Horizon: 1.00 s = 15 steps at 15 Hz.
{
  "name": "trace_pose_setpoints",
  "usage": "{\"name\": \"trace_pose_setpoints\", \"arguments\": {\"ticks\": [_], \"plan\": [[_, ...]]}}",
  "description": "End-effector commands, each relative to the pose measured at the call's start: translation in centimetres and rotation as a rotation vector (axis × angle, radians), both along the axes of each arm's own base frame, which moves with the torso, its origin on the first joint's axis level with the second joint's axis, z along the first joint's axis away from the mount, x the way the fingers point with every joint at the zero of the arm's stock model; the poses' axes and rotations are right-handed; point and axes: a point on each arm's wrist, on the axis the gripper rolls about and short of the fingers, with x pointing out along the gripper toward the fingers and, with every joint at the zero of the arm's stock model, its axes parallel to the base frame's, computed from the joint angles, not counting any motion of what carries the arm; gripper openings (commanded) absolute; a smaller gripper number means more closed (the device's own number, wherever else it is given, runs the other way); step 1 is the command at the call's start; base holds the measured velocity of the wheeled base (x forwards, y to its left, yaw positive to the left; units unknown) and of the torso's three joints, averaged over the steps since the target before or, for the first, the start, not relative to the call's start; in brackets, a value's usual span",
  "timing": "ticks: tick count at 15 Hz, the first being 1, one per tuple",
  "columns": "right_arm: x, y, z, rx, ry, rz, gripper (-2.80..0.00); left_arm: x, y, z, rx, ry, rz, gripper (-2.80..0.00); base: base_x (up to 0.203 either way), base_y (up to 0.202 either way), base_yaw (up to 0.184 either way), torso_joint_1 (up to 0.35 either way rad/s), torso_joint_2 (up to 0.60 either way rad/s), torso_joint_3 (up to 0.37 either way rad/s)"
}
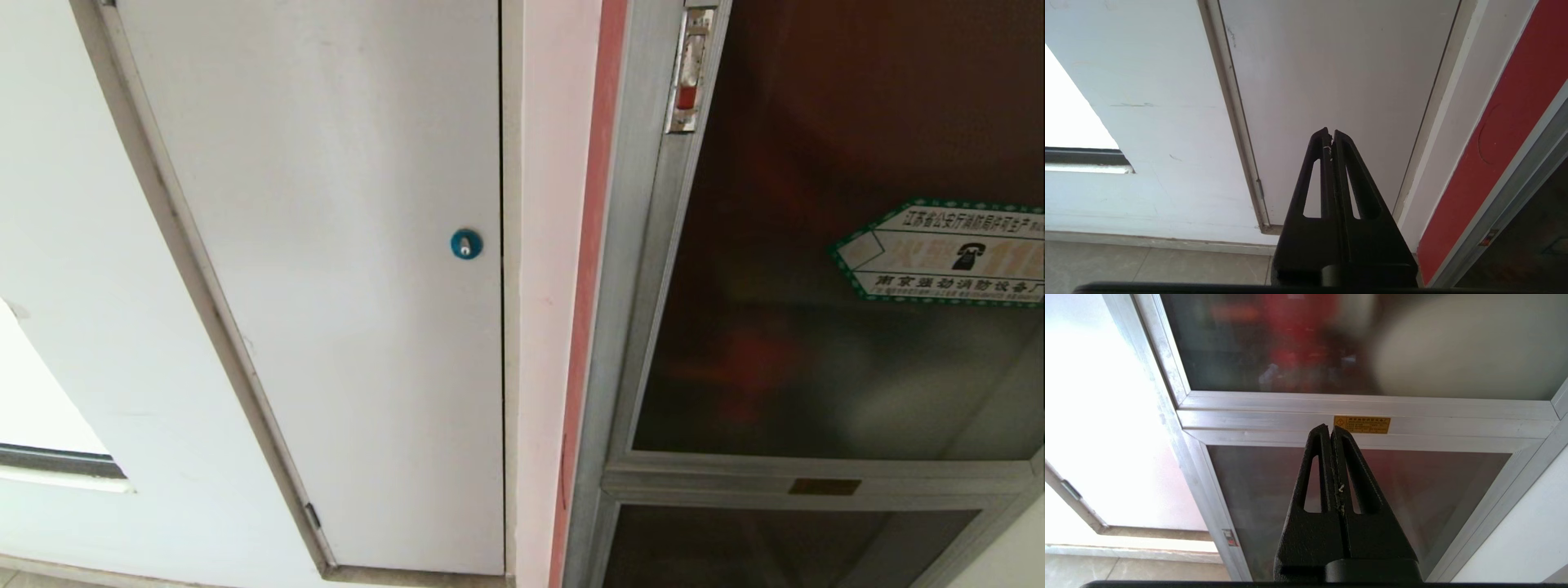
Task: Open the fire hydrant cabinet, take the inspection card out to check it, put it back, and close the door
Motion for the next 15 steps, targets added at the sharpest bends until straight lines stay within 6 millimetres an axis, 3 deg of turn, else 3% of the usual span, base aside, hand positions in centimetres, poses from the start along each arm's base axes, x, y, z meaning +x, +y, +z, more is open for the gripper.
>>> {"name": "trace_pose_setpoints", "arguments": {"ticks": [1, 15], "plan": [[0.01, 0.00, 0.01, -0.002, 0.001, 0.001, -2.80, 0.01, 0.00, 0.01, 0.008, 0.000, -0.001, -2.80, 0.000, 0.000, 0.000, 0.000, 0.00, 0.000], [0.01, 0.03, 0.01, -0.028, 0.001, 0.012, -2.80, -0.01, -0.06, 0.02, 0.050, 0.000, -0.027, -2.80, 0.000, 0.000, 0.000, 0.000, 0.00, 0.000]]}}
